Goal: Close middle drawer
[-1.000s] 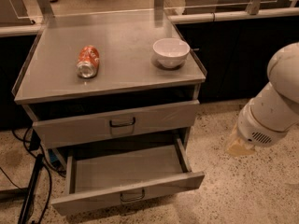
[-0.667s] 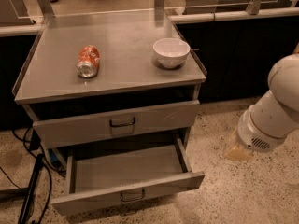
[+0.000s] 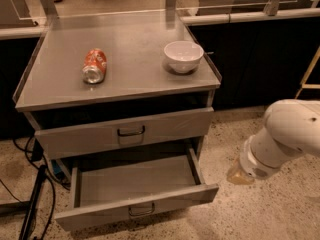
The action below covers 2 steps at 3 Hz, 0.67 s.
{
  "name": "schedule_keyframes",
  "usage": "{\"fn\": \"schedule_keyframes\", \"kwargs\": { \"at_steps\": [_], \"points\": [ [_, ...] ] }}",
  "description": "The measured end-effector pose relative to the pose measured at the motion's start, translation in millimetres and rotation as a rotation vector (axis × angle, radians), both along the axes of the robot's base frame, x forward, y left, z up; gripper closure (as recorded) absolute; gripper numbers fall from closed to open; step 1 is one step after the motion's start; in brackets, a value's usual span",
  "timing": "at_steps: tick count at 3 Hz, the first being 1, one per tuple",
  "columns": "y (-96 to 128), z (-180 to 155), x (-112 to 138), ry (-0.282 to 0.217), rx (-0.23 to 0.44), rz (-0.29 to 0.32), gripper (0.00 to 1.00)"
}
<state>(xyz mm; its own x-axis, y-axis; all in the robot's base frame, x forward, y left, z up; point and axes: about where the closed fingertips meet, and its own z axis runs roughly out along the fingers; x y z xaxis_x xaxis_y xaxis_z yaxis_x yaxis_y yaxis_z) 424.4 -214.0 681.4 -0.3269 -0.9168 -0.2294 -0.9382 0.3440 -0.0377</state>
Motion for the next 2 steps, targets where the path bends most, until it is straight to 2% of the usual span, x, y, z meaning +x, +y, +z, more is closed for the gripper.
{"fn": "schedule_keyframes", "kwargs": {
  "at_steps": [1, 2],
  "points": [
    [12.4, -45.7, 5.0, 0.049, 0.029, 0.025, 1.00],
    [11.3, -51.9, 3.8, 0.055, 0.030, 0.019, 1.00]
  ]
}}
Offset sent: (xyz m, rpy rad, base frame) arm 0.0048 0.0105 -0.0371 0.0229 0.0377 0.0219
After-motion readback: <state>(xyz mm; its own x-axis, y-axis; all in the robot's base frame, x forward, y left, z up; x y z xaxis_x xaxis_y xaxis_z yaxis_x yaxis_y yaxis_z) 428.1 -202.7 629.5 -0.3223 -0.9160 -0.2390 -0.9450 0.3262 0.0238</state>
